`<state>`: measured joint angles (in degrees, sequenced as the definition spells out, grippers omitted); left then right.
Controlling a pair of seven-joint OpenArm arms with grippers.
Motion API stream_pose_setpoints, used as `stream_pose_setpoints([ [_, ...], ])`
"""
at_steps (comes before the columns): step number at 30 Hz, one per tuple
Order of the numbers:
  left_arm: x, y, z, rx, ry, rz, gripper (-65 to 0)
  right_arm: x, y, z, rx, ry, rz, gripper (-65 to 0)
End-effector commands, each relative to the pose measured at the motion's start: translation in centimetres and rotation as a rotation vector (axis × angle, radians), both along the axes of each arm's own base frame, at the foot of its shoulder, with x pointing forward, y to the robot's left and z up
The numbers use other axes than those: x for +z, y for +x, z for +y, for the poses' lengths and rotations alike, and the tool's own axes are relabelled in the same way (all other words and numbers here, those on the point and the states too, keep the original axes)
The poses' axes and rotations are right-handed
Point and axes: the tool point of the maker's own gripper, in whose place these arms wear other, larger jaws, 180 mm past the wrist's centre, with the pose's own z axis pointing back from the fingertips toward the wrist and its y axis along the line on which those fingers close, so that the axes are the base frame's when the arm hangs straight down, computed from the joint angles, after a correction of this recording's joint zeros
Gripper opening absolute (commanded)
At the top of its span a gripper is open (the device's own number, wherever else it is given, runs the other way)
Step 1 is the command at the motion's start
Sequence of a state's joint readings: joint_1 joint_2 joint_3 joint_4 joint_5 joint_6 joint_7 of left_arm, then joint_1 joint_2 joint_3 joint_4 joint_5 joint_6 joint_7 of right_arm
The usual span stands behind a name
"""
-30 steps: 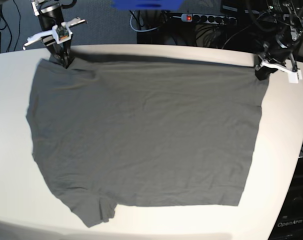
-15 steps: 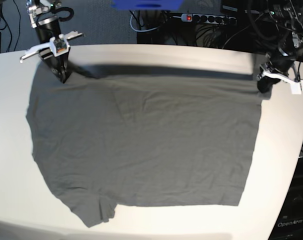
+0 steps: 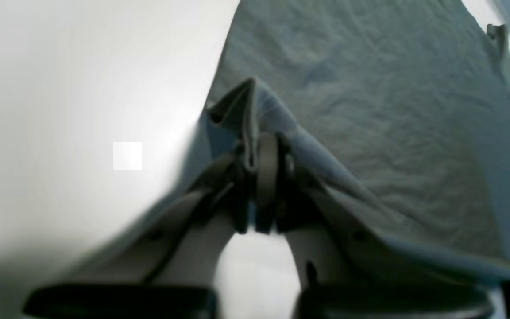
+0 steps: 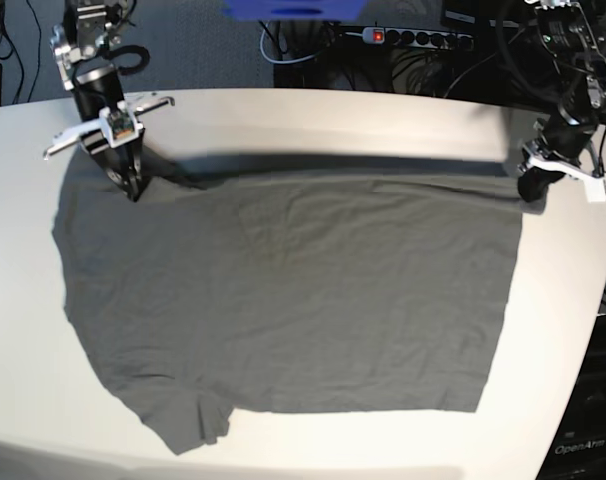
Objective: Fold the T-shirt properly
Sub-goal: 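Lift the shirt's shoulder edge with both grippers and pull it taut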
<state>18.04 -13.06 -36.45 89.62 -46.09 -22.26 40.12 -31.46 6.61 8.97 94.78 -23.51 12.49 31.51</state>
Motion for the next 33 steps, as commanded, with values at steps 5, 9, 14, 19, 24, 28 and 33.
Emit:
stream_pose_setpoints([
  [5, 2.2, 1.7, 0.7, 0.009, 0.015, -0.08, -62.8, 1.6, 1.2, -0.2, 0.003, 0.003, -0.067, -63.7],
  [9, 2.8, 2.7, 0.8, 0.01, 0.015, -0.104, -62.8, 2.3, 2.2, -0.2, 0.006, 0.0, -0.097, -63.5],
  [14, 3.6, 3.7, 0.8, 0.012, 0.015, -0.133, -62.8, 2.8, 3.2, 0.3, 0.036, 0.021, -0.105, -63.5],
  [19, 4.5, 4.8, 0.8, 0.011, 0.016, -0.164, -62.8, 2.8, 3.4, 0.3, 0.039, 0.023, -0.106, -63.5],
  [24, 5.3, 5.7, 1.2, 0.001, 0.049, -0.179, -62.8, 2.9, 4.1, -0.1, 0.051, 0.008, -0.112, -63.5],
  [28, 5.0, 6.3, 1.2, -0.006, 0.113, -0.157, -62.8, 3.2, 4.5, -0.5, 0.065, -0.012, -0.123, -63.5],
  [33, 3.3, 6.6, -0.3, -0.068, 0.204, -0.091, -62.8, 3.7, 4.9, -1.2, 0.094, -0.053, -0.129, -63.5],
])
